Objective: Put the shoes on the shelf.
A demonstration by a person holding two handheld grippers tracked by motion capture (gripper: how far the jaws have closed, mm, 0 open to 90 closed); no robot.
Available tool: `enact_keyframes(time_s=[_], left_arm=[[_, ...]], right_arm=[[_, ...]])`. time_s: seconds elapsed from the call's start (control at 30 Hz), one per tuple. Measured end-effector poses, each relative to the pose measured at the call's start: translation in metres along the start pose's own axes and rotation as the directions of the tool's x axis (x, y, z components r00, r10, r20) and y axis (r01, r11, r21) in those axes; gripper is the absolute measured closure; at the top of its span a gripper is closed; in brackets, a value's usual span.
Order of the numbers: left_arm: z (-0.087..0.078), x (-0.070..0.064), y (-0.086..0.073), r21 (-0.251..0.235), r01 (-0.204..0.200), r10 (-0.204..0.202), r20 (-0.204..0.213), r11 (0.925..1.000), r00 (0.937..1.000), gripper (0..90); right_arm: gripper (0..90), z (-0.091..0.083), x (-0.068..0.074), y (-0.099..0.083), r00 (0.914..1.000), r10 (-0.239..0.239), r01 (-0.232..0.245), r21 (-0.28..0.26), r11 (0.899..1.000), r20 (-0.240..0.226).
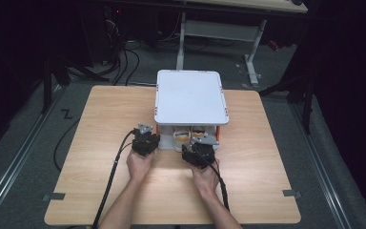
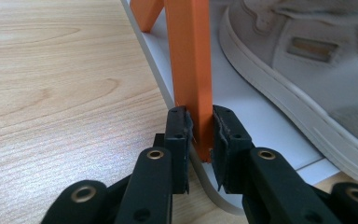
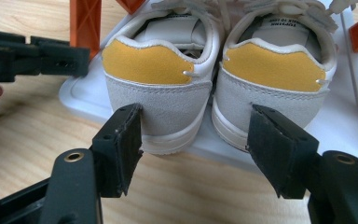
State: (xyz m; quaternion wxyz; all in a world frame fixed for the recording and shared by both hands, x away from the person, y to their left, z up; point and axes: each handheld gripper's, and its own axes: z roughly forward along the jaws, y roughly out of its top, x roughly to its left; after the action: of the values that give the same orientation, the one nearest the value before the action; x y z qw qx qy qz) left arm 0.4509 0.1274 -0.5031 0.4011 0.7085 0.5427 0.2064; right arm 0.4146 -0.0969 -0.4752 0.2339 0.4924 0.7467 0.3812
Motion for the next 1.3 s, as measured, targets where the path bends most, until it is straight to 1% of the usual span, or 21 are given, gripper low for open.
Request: enact_keyframes(time_s=[0.2,0.33,0.4,0.47,0.53,0.63,0.83,0.93,1.03,1.17,1.23,1.3], left_arm=[[0.000,-0.001,0.000,-0.001,0.001,-0.001,0.001,1.0000,1.0000,77.0],[0.000,-0.001,0.000,-0.002,0.000,0.000,0.004,1.0000,1.0000,77.1],[0.000,-0.001,0.000,-0.002,0.000,0.000,0.004,1.0000,1.0000,77.0],[0.000,-0.001,0.000,-0.002,0.001,-0.001,0.004,1.0000,1.0000,77.0],[0.000,-0.001,0.000,-0.001,0.002,-0.002,0.004,1.0000,1.0000,77.0],[0.000,-0.002,0.000,-0.005,0.004,-0.004,0.007,1.0000,1.0000,77.0],[0.000,-0.001,0.000,-0.004,0.004,-0.004,0.007,1.0000,1.0000,77.0],[0.000,-0.001,0.000,0.000,-0.006,0.006,0.005,1.0000,1.0000,76.8],[0.000,-0.001,0.000,0.000,-0.006,0.006,0.004,1.0000,1.0000,76.8],[0.000,-0.002,0.000,-0.002,-0.005,0.005,0.002,1.0000,1.0000,76.7],[0.000,-0.003,0.000,-0.009,0.001,-0.001,0.001,1.0000,1.0000,76.7],[0.000,-0.003,0.000,-0.008,-0.003,0.003,-0.001,1.0000,1.0000,76.5]], right_arm=[[35.7,0.009,-0.004,0.008,0.9999,-0.001,0.001,0.002,1.000,0.011],[36.2,0.014,-0.008,0.013,0.9999,0.008,-0.008,0.002,1.000,0.014],[36.2,0.017,-0.011,0.015,0.9997,0.025,-0.024,-0.004,1.000,0.008],[36.4,0.019,-0.012,0.016,0.9997,0.020,-0.020,-0.007,1.000,0.014],[36.6,0.020,-0.013,0.016,0.9995,0.029,-0.029,-0.015,0.999,0.012],[36.5,0.023,-0.013,0.016,0.9995,0.026,-0.026,-0.027,0.999,0.018],[35.9,0.027,-0.015,0.018,0.9993,0.036,-0.036,-0.024,0.999,0.008],[35.9,0.024,-0.018,0.018,0.9989,0.046,-0.046,-0.021,0.999,-0.006],[36.3,0.018,-0.021,0.014,0.9992,0.035,-0.036,-0.033,0.999,-0.021],[37.8,0.003,-0.029,0.009,0.9988,0.012,-0.013,-0.035,0.999,-0.048],[38.5,-0.005,-0.034,0.006,0.9982,0.006,-0.008,-0.032,0.999,-0.060],[39.0,-0.013,-0.043,0.003,0.9975,0.002,-0.004,-0.033,0.999,-0.071]])
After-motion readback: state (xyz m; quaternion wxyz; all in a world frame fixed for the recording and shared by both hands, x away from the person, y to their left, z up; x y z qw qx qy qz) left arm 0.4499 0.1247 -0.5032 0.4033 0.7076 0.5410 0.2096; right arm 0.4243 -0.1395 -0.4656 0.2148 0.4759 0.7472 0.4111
